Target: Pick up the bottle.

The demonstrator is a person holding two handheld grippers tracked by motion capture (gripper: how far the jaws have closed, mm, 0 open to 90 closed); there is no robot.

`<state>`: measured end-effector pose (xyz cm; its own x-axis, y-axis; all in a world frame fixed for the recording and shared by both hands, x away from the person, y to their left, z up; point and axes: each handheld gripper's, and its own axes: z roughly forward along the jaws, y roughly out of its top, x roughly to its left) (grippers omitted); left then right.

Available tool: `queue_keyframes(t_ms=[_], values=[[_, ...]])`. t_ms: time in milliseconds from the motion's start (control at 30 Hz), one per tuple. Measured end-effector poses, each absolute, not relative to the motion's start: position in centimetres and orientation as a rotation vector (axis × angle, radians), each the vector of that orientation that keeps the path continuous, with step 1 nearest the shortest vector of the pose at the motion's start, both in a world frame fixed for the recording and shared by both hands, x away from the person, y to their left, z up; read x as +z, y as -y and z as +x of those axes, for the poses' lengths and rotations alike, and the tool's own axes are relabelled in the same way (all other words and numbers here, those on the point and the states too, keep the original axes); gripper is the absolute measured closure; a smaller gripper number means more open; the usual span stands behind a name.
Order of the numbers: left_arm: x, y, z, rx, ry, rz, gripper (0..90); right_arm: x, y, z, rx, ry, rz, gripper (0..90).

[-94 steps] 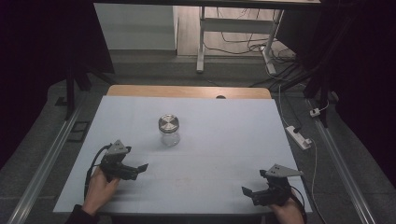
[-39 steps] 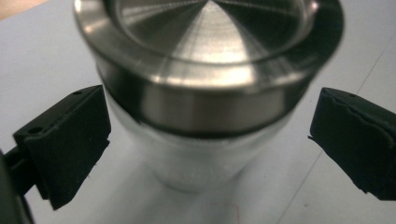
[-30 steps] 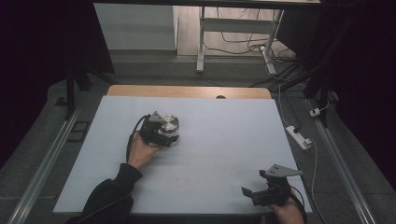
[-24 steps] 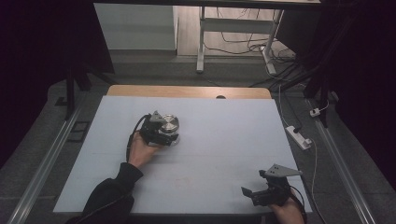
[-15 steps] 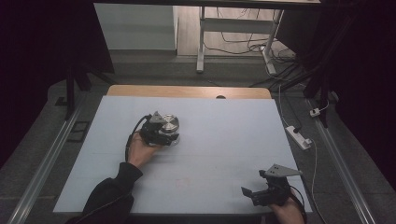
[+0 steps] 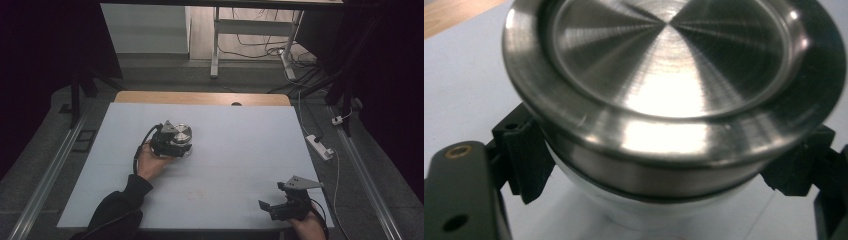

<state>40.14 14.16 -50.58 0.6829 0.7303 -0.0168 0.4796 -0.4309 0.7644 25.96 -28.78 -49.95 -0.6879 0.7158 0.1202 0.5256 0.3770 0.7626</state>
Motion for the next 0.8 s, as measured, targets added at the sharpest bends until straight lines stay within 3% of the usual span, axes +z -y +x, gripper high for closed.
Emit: queue_keyframes(t_ms=[800], values=[[-48.1, -14.1, 35.4, 0.362, -0.802, 2.158, 15.3, -49.9, 28.8, 25.9, 1.205, -2.406, 1.105, 0.0]])
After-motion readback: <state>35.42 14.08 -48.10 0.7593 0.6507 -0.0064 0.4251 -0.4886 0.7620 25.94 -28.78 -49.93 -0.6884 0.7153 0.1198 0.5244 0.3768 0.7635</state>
